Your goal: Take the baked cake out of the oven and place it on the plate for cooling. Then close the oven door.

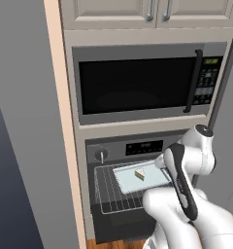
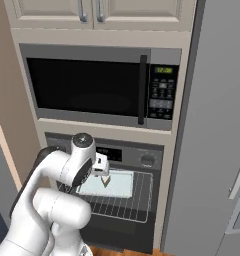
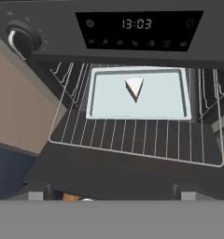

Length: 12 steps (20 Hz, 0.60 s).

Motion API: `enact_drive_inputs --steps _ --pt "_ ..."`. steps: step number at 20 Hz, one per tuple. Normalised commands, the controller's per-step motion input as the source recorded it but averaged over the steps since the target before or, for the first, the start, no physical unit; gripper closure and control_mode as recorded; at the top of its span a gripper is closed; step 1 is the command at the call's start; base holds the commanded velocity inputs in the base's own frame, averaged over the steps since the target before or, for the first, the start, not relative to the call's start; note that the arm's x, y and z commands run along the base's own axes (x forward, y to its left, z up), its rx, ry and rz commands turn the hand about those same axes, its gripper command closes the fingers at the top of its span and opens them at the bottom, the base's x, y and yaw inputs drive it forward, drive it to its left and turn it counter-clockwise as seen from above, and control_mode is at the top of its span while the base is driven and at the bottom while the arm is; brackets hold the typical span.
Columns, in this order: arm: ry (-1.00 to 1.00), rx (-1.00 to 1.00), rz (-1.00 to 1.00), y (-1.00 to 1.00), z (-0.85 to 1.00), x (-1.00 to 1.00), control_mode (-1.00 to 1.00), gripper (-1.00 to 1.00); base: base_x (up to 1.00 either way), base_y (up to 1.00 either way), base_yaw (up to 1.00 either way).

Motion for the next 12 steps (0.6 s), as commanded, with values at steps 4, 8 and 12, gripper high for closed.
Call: enact_drive_inputs --steps 4,8,12 --pt "-0.23 0.0 0.0 0.19 -0.52 0.0 -1.0 -1.0 0.0 0.0 0.0" --pt "-0.11 0.0 0.0 0.12 -0.39 0.0 -1.0 -1.0 0.0 0.0 0.0" --pt "-0.09 0.0 0.0 0.04 -0.41 0.0 -1.0 -1.0 0.0 0.0 0.0"
